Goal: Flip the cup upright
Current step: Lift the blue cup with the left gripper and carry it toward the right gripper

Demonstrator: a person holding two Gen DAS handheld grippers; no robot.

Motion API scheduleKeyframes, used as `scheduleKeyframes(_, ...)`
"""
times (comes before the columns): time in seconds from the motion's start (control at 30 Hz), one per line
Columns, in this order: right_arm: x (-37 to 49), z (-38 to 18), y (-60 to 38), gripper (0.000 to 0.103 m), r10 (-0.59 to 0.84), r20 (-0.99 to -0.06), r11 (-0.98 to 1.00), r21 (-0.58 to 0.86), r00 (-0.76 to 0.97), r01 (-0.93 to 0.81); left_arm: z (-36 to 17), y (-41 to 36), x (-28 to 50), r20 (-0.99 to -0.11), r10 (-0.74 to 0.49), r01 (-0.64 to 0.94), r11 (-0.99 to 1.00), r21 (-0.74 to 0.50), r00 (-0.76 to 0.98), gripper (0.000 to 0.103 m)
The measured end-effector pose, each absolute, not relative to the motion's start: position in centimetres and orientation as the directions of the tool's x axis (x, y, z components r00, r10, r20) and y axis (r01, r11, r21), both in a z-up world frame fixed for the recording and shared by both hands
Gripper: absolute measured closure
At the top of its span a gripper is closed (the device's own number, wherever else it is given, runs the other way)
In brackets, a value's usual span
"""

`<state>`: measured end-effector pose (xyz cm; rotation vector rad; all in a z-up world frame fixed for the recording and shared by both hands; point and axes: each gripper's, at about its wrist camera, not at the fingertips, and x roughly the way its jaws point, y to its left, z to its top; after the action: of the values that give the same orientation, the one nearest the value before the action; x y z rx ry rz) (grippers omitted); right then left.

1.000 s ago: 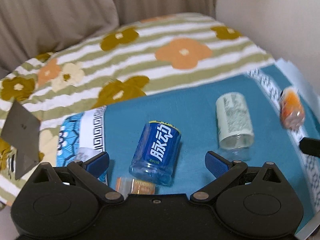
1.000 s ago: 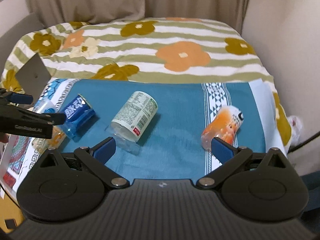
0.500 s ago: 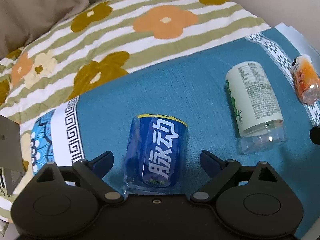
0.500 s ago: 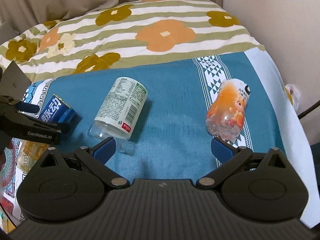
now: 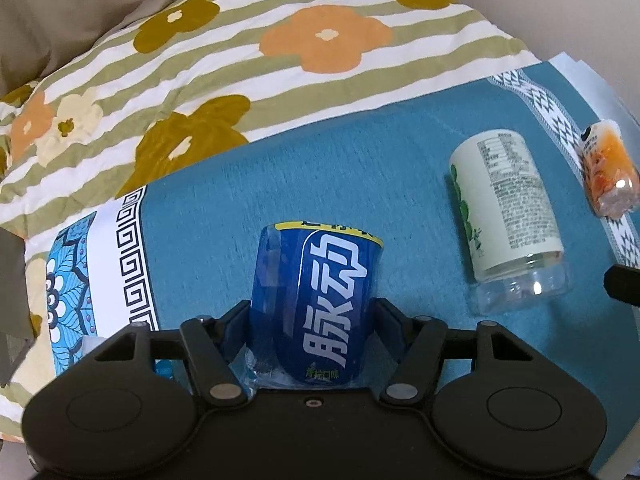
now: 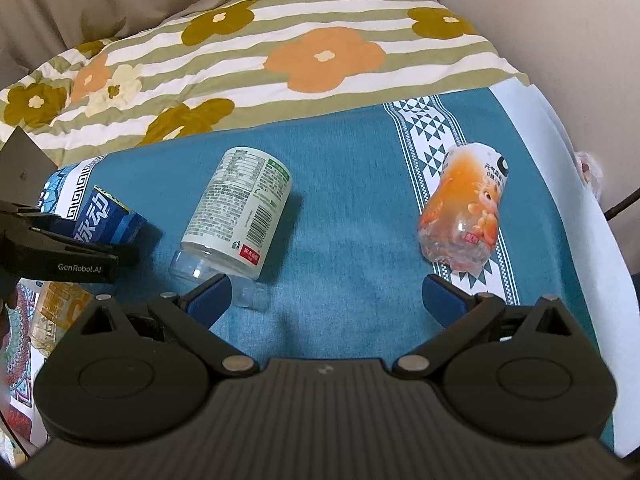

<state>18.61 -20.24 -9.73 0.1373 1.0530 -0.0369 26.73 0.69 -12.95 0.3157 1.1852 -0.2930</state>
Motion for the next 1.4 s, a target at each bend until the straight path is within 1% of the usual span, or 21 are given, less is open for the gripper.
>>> scheduleKeyframes(0.23, 18.3, -8.6, -20.8, 0.000, 0.051, -0.855, 0.992, 0.104, 0.517, 0.074, -11.3, -0.1, 25.9, -0.924, -0.054, 0.350, 0.933, 0.089, 0.378, 0.034)
scheduleKeyframes(0.4, 17.6, -7.3, -21.9, 0.000, 0.071, -0.841, 0.992, 0.113, 0.537, 0.046, -9.1, -0.8, 24.1, -0.909, -0.047, 0.311, 0.946, 0.093, 0.413, 0.034)
scheduleKeyframes(0.63, 15.8, -5.5, -23.9, 0.000, 0.120, -0.814, 0.991, 0.128, 0.568, -0.026, -6.2, -2.3, 20.5, -0.891, -0.037, 0.216, 0.974, 0.070, 0.453, 0.034)
scheduleKeyframes(0.77, 14.6, -4.8, -25.2, 0.000, 0.150, -0.801, 0.989, 0.128, 0.579, -0.079, -5.6, -3.6, 17.9, -0.885, -0.023, 0.154, 0.987, 0.055, 0.466, 0.034)
scheduleKeyframes(0.93, 13.4, -4.8, -26.8, 0.000, 0.199, -0.789, 0.979, 0.133, 0.581, -0.154, -6.5, -5.4, 15.2, -0.892, -0.008, 0.077, 0.997, 0.030, 0.452, 0.034)
scheduleKeyframes(1.1, 12.6, -5.7, -28.1, 0.000, 0.242, -0.791, 0.967, 0.148, 0.562, -0.207, -8.8, -7.2, 13.7, -0.911, -0.017, 0.039, 0.999, -0.001, 0.411, 0.034)
scheduleKeyframes(1.27, 12.0, -6.9, -29.1, 0.000, 0.251, -0.803, 0.965, 0.168, 0.541, -0.200, -11.7, -8.2, 13.6, -0.930, -0.034, 0.021, 0.999, -0.028, 0.365, 0.034)
scheduleKeyframes(1.4, 11.5, -7.8, -29.7, 0.000, 0.253, -0.809, 0.966, 0.184, 0.530, -0.180, -13.2, -8.7, 13.7, -0.936, -0.029, 0.025, 0.999, -0.022, 0.350, 0.034)
